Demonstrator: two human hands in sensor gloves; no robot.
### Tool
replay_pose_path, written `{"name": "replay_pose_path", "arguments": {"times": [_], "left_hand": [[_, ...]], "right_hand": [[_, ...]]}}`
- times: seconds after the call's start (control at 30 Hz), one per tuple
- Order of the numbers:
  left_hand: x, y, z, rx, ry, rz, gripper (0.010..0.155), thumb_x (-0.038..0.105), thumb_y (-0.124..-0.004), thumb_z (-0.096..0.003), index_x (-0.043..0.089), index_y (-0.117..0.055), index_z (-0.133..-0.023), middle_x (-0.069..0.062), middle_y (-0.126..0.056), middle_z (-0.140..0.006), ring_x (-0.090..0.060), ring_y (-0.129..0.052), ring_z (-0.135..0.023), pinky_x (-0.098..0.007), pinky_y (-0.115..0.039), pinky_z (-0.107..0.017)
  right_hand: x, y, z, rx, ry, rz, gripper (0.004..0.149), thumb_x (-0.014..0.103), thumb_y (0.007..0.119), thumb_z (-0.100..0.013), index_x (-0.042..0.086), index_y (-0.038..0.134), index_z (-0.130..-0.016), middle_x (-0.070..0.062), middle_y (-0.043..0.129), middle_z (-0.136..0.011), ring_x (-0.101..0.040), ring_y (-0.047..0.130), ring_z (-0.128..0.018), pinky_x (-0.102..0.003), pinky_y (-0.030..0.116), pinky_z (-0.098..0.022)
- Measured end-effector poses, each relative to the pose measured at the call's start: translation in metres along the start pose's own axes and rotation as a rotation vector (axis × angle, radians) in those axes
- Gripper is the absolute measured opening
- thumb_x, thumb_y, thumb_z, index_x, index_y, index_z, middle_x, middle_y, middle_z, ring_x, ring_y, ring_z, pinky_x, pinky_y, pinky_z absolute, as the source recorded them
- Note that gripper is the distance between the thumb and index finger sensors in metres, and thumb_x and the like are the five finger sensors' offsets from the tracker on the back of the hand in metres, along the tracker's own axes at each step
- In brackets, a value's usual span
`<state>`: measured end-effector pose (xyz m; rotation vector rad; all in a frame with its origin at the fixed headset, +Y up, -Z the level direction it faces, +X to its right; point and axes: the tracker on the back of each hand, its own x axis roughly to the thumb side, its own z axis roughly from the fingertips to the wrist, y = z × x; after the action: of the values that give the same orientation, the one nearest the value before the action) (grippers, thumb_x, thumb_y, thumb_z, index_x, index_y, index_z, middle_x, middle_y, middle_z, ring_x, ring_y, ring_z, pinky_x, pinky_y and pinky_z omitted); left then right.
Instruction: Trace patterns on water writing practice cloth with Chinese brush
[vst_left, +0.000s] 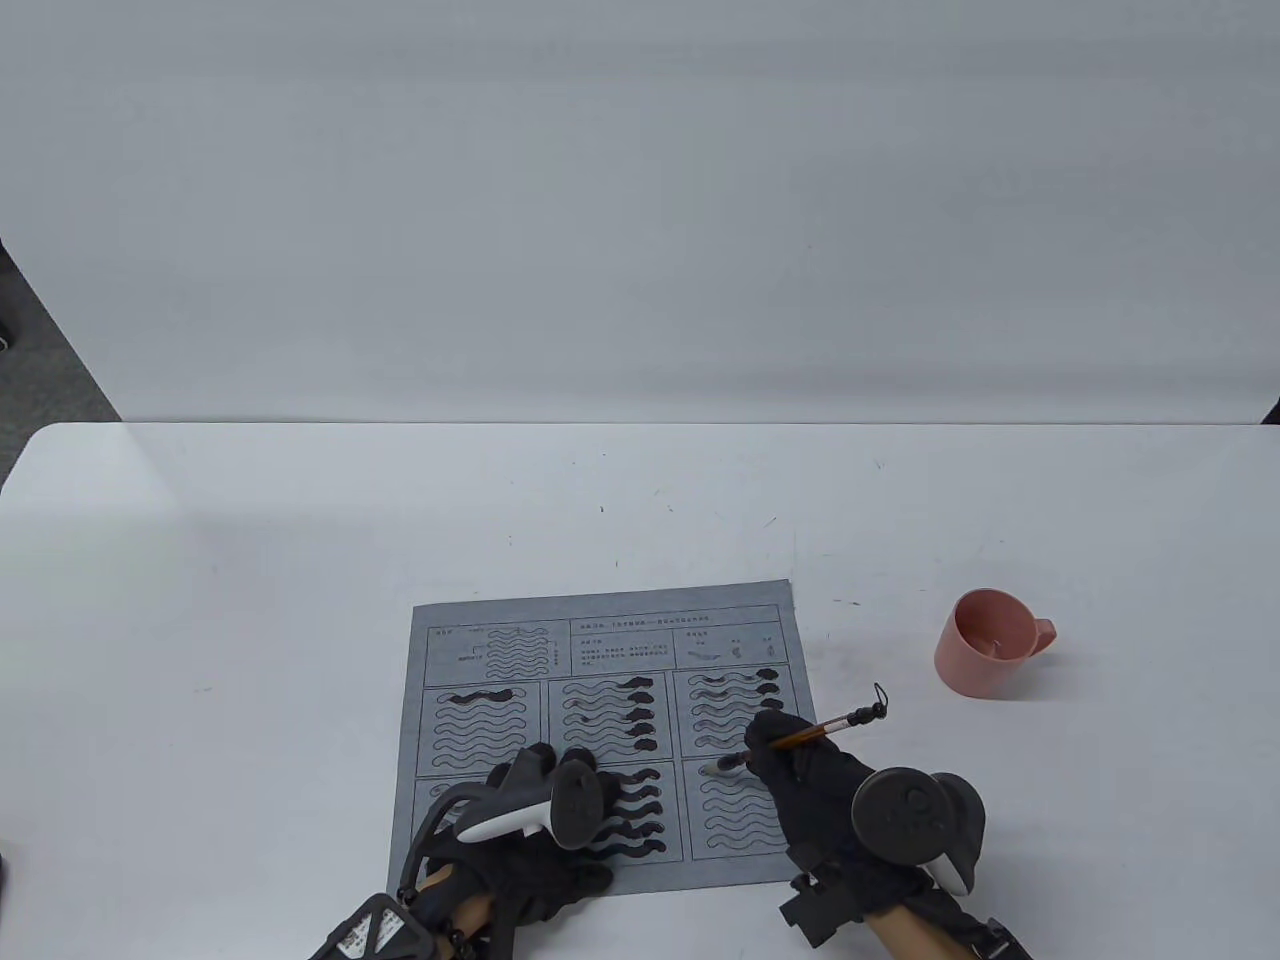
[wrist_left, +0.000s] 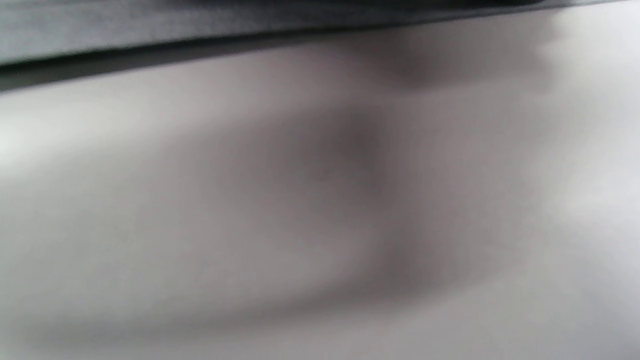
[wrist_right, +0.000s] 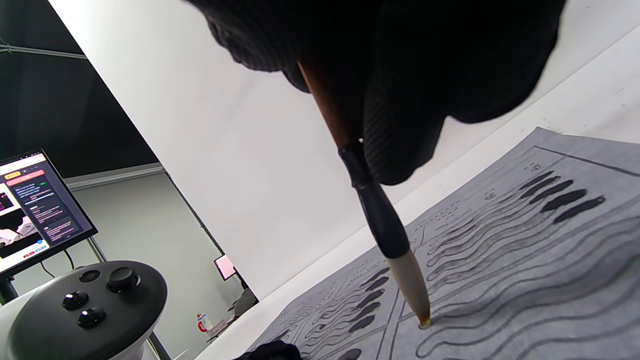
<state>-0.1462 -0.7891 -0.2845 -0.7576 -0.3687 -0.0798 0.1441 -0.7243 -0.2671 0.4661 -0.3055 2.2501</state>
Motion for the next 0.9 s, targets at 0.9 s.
{"name": "replay_pose_path", "arguments": {"times": [0.9], "left_hand": [[0.0001,0.0,0.0001,-0.005,0.004,-0.001,0.085,0.065,-0.049,-0.0451,0.047,0.016,-0.097,0.01,0.029,-0.105,-0.033,0.026,-0.099,-0.06,0.003,-0.074]], "right_hand": [[-0.0012,0.0006,-0.0011,0.029,-0.003,0.049,0.042,0.026,0.067,-0.056,0.005,0.068,-0.092,-0.021,0.087,-0.089,-0.038,0.103,-0.066,-0.062,0.08,-0.051]]}}
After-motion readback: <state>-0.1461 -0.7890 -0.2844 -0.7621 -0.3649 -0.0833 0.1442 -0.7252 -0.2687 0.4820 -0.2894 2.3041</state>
